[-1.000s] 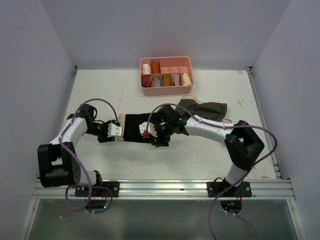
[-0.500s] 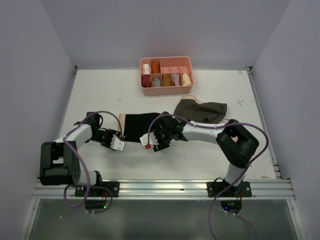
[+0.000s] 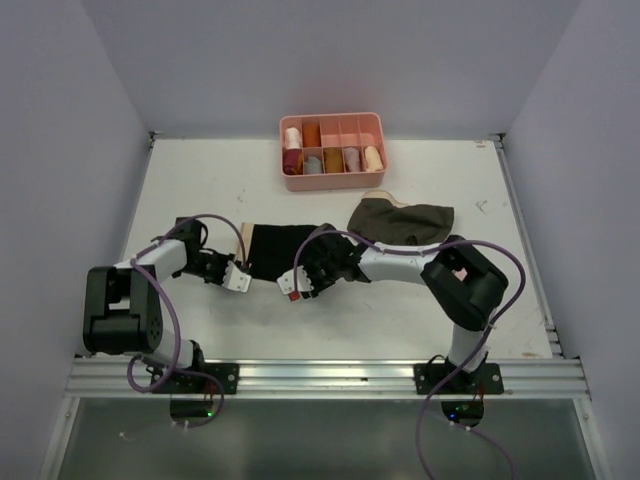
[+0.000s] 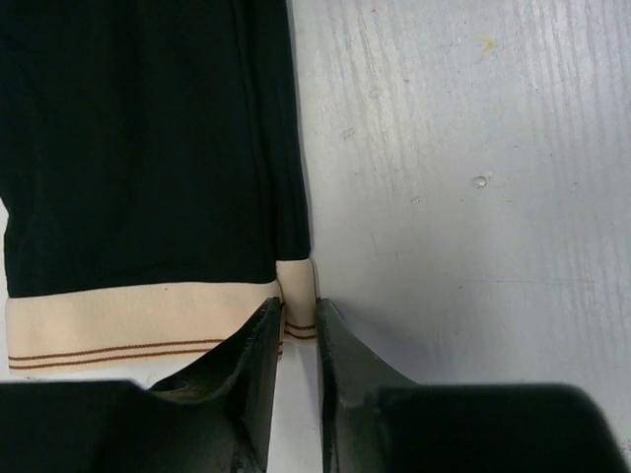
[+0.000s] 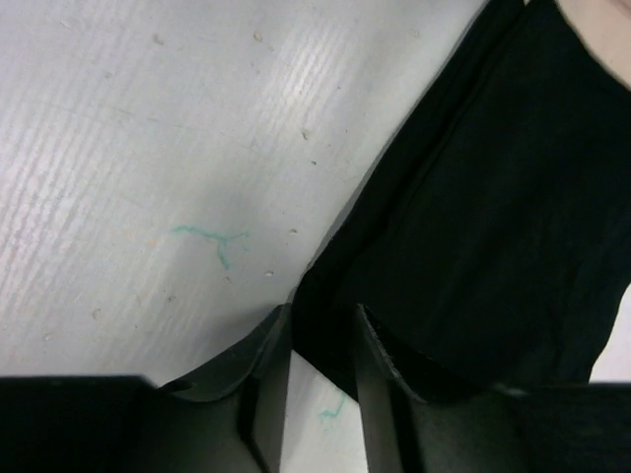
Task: Roll the underwear
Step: Fold the underwear
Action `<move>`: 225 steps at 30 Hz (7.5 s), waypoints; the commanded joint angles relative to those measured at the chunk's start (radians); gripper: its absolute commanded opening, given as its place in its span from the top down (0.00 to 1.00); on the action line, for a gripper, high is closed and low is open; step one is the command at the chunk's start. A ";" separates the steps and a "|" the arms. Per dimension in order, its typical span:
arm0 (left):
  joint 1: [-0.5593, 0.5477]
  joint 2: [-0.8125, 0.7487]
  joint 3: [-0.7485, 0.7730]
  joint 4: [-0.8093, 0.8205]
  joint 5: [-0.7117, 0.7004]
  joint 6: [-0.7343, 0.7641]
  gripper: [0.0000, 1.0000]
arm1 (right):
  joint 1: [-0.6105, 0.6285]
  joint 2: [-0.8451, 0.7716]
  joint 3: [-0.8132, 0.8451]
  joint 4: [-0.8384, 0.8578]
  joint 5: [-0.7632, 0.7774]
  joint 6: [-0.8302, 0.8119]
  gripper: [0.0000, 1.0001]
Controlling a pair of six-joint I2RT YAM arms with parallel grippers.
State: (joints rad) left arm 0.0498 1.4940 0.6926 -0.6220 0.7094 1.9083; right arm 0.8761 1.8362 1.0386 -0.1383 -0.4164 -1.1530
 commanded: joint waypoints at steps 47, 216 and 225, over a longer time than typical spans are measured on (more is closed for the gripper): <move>-0.288 -0.431 -0.163 -0.148 -0.031 -0.373 0.45 | -0.035 -0.074 0.049 -0.328 -0.165 0.303 0.80; -0.087 0.302 0.378 -0.539 0.194 -0.643 1.00 | -0.169 0.449 0.735 -0.264 -0.433 1.358 0.74; -0.099 0.302 0.387 -0.524 0.188 -0.673 1.00 | -0.157 0.452 0.707 -0.155 -0.469 1.425 0.75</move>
State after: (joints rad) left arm -0.0422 1.8359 1.0603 -1.1603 0.8890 1.2396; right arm 0.7132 2.3196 1.7393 -0.3561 -0.8364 0.2455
